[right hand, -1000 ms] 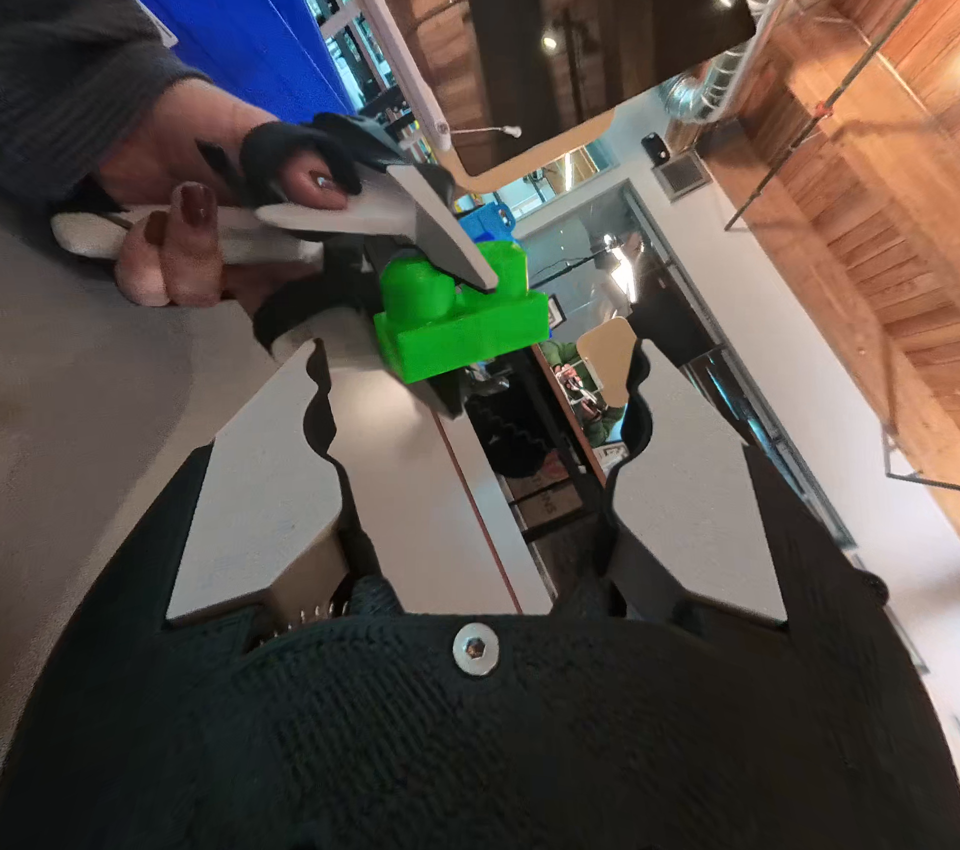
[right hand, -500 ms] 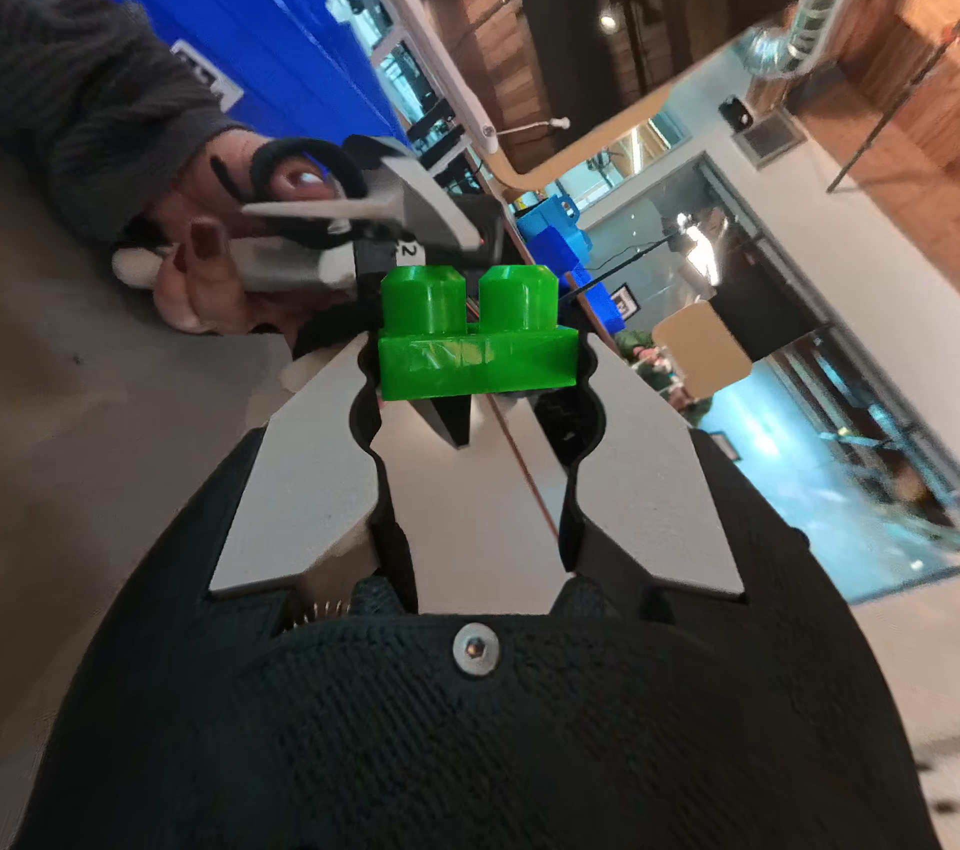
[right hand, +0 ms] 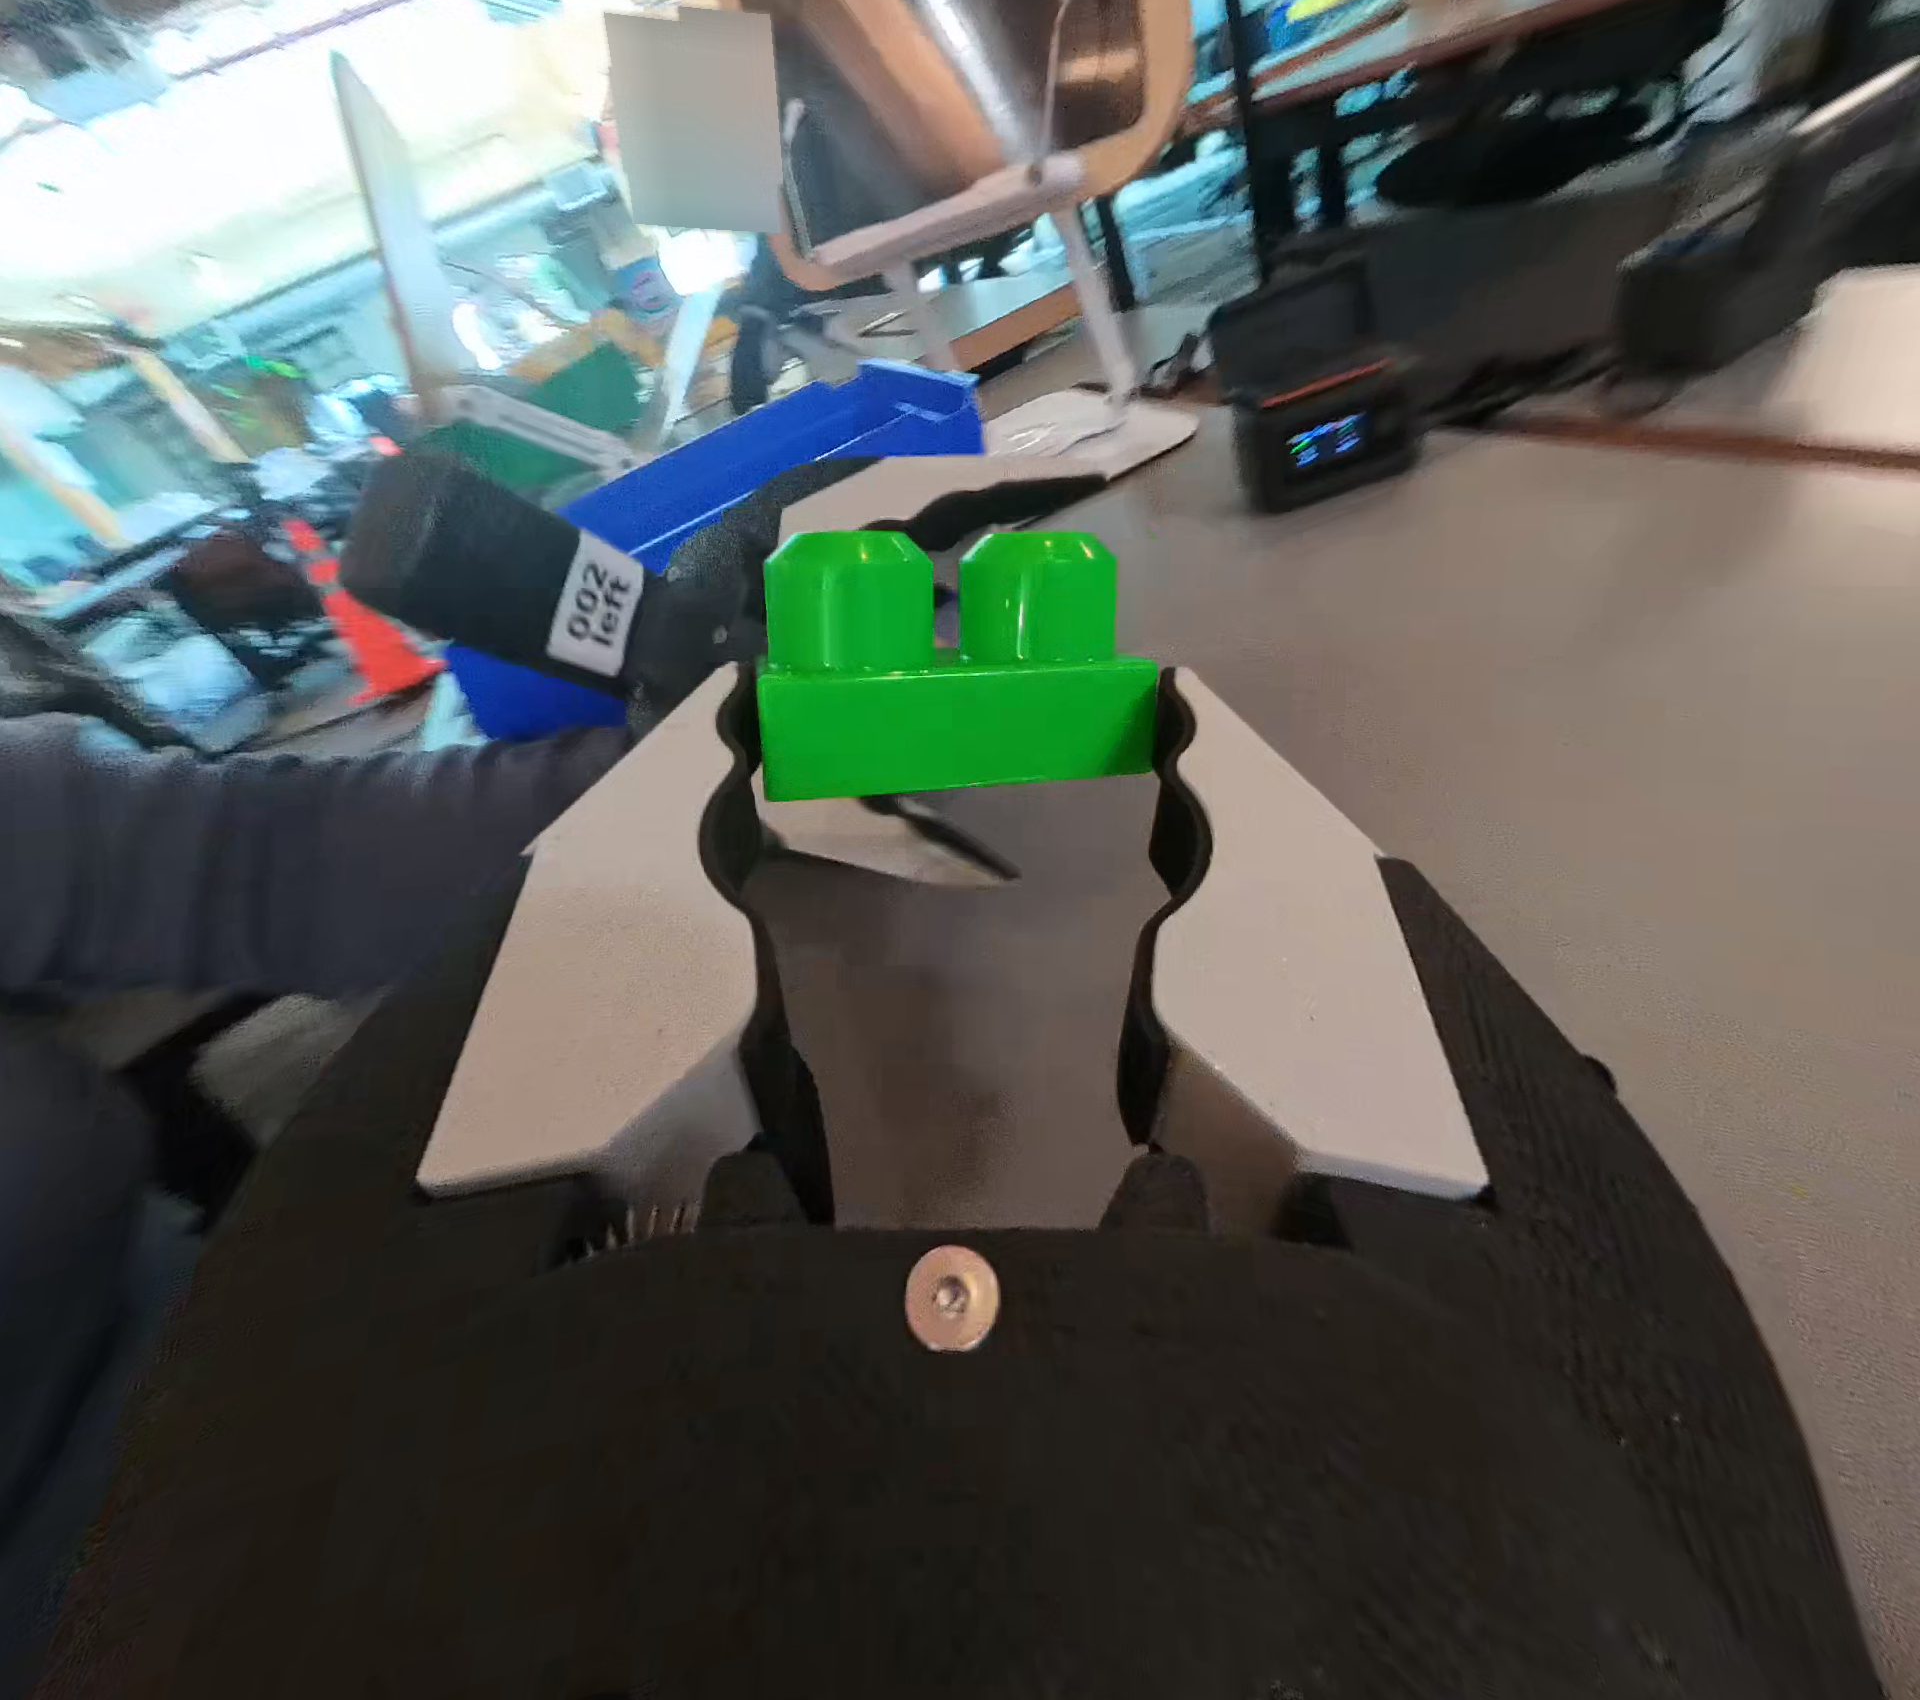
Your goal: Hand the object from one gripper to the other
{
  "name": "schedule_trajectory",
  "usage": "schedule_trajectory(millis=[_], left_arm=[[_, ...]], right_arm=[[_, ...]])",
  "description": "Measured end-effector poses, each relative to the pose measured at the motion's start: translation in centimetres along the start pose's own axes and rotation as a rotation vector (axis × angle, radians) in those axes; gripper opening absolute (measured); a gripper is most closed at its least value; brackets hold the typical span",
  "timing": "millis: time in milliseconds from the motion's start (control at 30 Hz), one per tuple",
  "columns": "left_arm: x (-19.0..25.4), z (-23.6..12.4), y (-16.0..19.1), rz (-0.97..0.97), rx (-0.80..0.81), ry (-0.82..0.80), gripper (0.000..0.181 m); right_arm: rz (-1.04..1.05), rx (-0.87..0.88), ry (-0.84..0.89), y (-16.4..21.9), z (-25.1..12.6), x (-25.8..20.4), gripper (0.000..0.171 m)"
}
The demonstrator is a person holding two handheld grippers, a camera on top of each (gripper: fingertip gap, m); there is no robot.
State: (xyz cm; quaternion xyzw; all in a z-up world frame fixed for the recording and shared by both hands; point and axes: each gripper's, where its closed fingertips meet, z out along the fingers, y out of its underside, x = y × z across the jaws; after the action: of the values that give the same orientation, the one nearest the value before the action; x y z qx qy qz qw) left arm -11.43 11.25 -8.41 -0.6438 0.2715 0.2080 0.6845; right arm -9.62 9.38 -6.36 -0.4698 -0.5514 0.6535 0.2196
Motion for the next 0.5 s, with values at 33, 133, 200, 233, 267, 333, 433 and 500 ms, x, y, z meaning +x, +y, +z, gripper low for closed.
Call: schedule_trajectory(millis=[33,133,200,233,267,333,433,500], left_arm=[[0.3,0.1,-0.3,0.097,-0.004,-0.023,0.079],[1.9,0.2,-1.4,0.261,0.016,-0.025,0.070],[2.0,0.2,-2.0,0.284,0.031,-0.043,0.067],[2.2,0.2,-2.0,0.285,0.030,-0.033,0.062],[2.5,0.2,-2.0,0.278,0.030,-0.016,0.057],[2.2,0.2,-1.7,0.262,0.019,-0.018,0.048],[2.8,0.5,-0.9,0.106,-0.012,0.071,0.043],[2.0,0.5,-1.1,-0.052,0.011,0.086,0.043]], right_arm=[[0.032,-0.023,-0.027,0.4,0.2,-0.3,0.075],[0.073,-0.103,-0.081,1.9,0.7,-1.0,0.075],[0.076,-0.142,-0.119,2.6,0.9,-1.6,0.075],[0.077,-0.153,-0.142,2.8,1.0,-2.0,0.075],[0.076,-0.160,-0.159,2.9,1.1,-2.4,0.075],[0.051,-0.177,-0.143,3.3,1.3,-2.2,0.075],[-0.017,-0.119,-0.075,2.5,1.4,-1.4,0.084],[-0.105,-0.075,-0.017,1.6,1.1,-0.9,0.094]])
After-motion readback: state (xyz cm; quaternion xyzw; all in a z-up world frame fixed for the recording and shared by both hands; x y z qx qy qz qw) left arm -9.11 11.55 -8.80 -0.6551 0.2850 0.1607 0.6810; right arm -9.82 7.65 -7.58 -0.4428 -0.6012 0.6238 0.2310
